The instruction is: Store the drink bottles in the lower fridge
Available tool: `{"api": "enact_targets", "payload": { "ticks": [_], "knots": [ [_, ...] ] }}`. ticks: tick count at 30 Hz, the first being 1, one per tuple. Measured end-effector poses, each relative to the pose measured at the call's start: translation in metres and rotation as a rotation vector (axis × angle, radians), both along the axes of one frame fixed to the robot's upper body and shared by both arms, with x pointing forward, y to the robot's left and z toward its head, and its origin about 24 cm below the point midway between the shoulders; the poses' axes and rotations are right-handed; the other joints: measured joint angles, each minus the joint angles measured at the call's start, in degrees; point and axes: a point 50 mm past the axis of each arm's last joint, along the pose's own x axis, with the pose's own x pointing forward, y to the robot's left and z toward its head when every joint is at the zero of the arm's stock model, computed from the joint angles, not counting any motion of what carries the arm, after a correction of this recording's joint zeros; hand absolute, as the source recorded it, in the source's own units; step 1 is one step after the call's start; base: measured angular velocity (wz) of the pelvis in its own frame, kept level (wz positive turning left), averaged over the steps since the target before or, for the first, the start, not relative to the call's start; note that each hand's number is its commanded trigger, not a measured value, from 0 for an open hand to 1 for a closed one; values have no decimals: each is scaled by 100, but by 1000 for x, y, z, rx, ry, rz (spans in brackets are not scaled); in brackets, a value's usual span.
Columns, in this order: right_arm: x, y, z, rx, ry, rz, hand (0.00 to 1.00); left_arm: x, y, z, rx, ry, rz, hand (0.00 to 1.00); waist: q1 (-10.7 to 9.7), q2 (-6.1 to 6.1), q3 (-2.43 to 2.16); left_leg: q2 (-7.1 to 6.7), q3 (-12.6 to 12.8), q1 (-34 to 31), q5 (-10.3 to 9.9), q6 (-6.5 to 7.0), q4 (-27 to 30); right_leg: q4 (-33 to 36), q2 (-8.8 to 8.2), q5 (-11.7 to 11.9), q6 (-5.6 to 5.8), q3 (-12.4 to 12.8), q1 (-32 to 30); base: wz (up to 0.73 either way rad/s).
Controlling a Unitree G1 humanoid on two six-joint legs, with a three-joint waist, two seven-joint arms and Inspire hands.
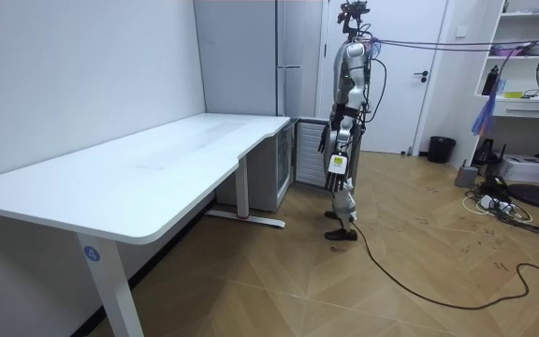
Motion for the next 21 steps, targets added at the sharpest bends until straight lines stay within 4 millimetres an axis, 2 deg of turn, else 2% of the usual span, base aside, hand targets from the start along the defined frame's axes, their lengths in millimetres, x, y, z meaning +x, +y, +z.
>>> {"api": "enact_targets", "payload": {
  "ticks": [2, 5, 7, 14, 16, 18, 20, 21],
  "knots": [
    [1, 1, 0, -7, -3, -11, 0, 18, -4, 2, -9, -65, -19, 0, -89, 1, -2, -5, 9, 44, 0, 0, -24, 0, 0, 4, 6, 7, 9, -2],
    [1, 4, -1, -1, -14, -56, 0, 29, -8, 3, -21, -114, -44, 0, -181, -9, -8, -7, 24, 47, 4, -1, -40, -2, 4, 18, 5, 39, 21, -4],
    [-4, 5, -2, 3, -13, -88, 0, 30, -12, 2, -36, -124, -59, 0, -268, -8, -8, -6, 50, 53, 4, 0, -41, -2, 5, 19, 6, 75, 8, -10],
    [-11, -3, 0, -22, -52, -177, 0, 27, -12, 2, -59, -136, -75, 0, -362, 18, -10, 6, 194, 180, 4, -1, -147, 9, 38, 19, 7, 305, -58, -12],
    [-11, -6, 2, -58, -67, -152, 0, 24, -11, 2, -54, -130, -84, 0, -384, 0, -20, 10, 255, 176, 4, -1, -151, 23, 41, 19, 7, 336, -88, -18],
    [-4, -8, 5, -94, -101, -108, 0, 22, -10, 2, -51, -130, -87, 0, -422, -12, -28, 9, 310, 175, 4, -1, -150, 50, 41, 21, 8, 391, -109, -18],
    [23, -14, 16, -168, -215, 1, 0, 21, -7, 3, -41, -128, -110, 0, -585, -35, -13, 1, 333, 167, 6, 3, -143, 142, 30, 21, 10, 483, -210, -16],
    [33, -15, 20, -187, -258, 18, 0, 21, -5, 3, -39, -130, -113, 0, -596, -42, -14, 2, 373, 167, 6, 4, -143, 160, 32, 21, 10, 515, -226, -33]
  ]
}}
